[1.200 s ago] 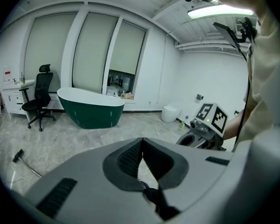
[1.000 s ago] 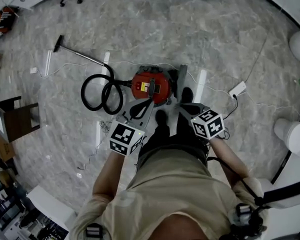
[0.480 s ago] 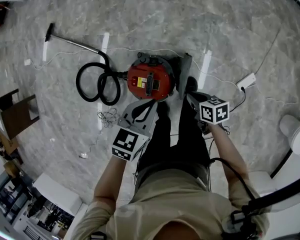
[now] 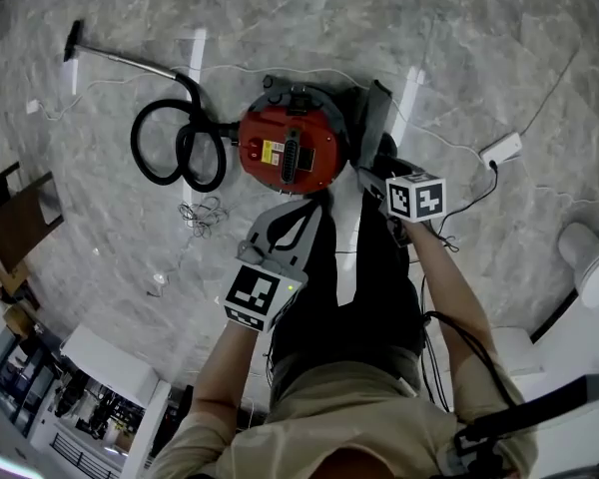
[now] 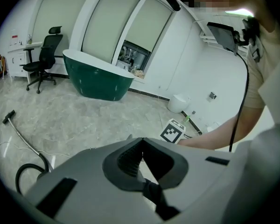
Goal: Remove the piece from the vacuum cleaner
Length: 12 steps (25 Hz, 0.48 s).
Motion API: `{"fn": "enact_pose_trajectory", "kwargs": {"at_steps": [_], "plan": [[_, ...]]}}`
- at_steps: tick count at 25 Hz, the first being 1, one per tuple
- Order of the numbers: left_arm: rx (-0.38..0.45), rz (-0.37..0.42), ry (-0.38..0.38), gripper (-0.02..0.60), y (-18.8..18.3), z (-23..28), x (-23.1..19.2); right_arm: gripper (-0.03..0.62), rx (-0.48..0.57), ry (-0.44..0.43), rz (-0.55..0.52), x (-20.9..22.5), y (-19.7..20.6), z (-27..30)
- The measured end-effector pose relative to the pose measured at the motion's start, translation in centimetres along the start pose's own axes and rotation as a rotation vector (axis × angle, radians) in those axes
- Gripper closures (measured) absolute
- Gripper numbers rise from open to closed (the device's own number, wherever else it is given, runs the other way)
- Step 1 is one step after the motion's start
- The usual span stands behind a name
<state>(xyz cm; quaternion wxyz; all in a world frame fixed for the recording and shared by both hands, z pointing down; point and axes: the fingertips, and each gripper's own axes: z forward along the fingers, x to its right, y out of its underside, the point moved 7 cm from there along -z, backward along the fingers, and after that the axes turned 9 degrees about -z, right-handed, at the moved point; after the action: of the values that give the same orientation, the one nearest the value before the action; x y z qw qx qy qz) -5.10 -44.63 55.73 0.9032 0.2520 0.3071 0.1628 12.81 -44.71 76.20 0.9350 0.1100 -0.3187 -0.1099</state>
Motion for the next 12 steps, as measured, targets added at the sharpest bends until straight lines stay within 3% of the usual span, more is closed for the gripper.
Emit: {"fn": "enact_pose_trajectory", "kwargs": {"at_steps": [12], "plan": [[-0.012,-0.091,-0.022,0.588,4.8,2.0,-3.7,0.307,-0.107,0.137,-0.032,4.2,0.7,7.7]]}}
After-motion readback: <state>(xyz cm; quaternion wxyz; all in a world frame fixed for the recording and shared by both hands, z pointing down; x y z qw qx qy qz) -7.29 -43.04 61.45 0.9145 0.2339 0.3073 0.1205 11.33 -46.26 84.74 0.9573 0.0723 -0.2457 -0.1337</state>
